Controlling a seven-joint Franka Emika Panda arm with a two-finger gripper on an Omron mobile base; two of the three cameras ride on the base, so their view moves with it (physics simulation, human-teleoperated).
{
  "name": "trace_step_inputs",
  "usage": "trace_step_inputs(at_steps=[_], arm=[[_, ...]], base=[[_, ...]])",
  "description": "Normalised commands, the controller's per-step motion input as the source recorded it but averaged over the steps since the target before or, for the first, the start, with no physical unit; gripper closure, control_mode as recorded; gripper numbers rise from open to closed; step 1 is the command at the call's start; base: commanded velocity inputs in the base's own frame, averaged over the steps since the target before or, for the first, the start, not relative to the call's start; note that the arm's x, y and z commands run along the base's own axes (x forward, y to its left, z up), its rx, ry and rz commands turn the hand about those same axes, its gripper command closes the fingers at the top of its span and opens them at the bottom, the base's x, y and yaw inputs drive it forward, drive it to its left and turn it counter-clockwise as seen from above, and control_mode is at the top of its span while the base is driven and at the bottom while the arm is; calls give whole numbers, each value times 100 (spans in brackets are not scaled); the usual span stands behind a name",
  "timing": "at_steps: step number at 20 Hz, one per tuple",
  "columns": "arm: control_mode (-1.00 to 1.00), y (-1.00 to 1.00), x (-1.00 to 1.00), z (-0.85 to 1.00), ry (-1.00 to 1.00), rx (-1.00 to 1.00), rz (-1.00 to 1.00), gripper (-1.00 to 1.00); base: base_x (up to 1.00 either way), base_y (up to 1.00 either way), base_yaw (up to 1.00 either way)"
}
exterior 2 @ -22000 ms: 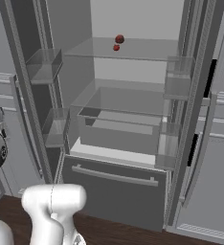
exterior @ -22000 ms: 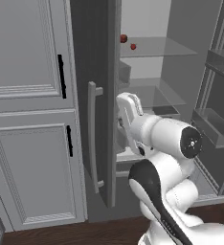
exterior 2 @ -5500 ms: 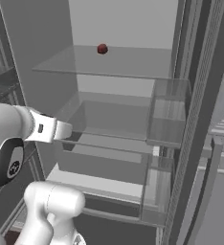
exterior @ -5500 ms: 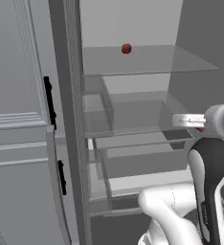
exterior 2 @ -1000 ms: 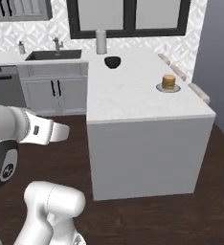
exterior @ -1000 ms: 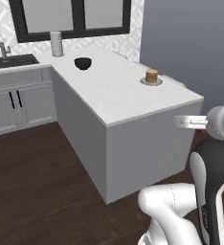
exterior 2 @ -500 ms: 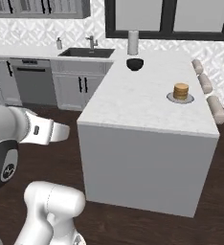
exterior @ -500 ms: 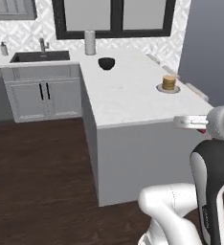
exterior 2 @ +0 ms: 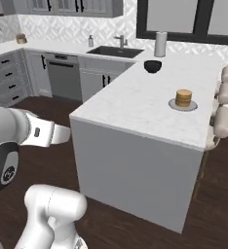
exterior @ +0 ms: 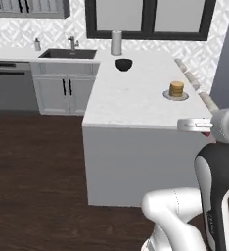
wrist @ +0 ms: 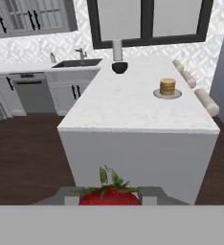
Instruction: Take the strawberry from the fridge and place it on top of the pancake, located on the dining counter.
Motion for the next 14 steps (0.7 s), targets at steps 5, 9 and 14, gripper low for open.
trace_step_inputs(at_steps=[5,9,14], arm=[[100,0,0,0,0,0,0,100],[100,0,0,0,0,0,0,100],[100,0,0,0,0,0,0,100]], base=[[6,-100,43],[5,-100,42],[3,-100,40]])
